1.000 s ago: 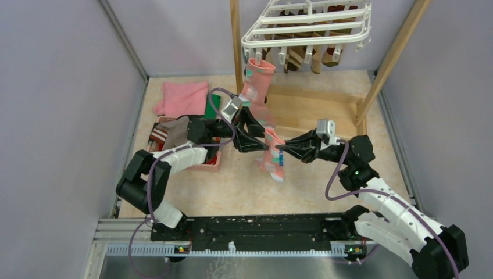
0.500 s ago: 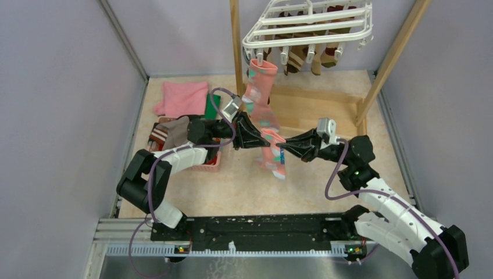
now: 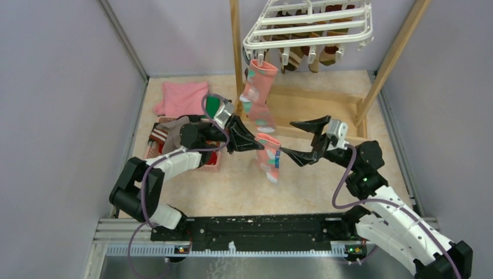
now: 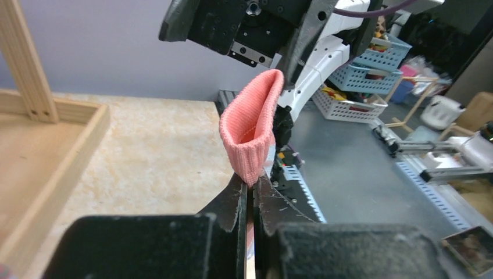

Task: Clip the socks to the hanger
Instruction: Open the clamp at the hanger.

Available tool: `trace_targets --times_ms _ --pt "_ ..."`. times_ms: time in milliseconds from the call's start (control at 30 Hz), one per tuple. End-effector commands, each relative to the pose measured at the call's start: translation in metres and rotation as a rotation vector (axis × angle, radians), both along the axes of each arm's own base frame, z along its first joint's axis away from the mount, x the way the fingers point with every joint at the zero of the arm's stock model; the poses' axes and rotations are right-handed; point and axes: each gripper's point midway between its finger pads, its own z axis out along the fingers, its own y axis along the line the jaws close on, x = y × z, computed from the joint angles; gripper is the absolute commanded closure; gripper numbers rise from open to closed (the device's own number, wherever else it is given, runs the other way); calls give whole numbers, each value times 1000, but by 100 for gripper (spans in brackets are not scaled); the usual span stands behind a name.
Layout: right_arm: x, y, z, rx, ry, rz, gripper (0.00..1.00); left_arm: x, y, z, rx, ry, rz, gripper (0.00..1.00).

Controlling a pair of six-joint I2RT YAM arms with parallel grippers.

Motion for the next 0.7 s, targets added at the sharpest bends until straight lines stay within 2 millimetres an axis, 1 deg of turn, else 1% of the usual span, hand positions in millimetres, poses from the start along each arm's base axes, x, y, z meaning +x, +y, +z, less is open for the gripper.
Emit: trace_targets --times_ms 0,133,167,300,433,667 --pt "2 -16 50 90 -111 -105 19 -13 13 27 -128 -367 72 100" --pt "6 -21 64 130 -128 -145 20 -3 14 26 -93 -440 180 100" --pt "8 -22 65 138 -128 -153 20 0 14 24 -69 -435 206 100" --pt "15 -24 76 169 -148 -183 20 3 15 29 -65 -485 294 100" --pt "22 -25 105 195 -215 -216 20 -1 15 31 -74 -478 284 100" --pt "53 -18 136 250 -237 -256 21 -5 14 31 -78 -459 251 100"
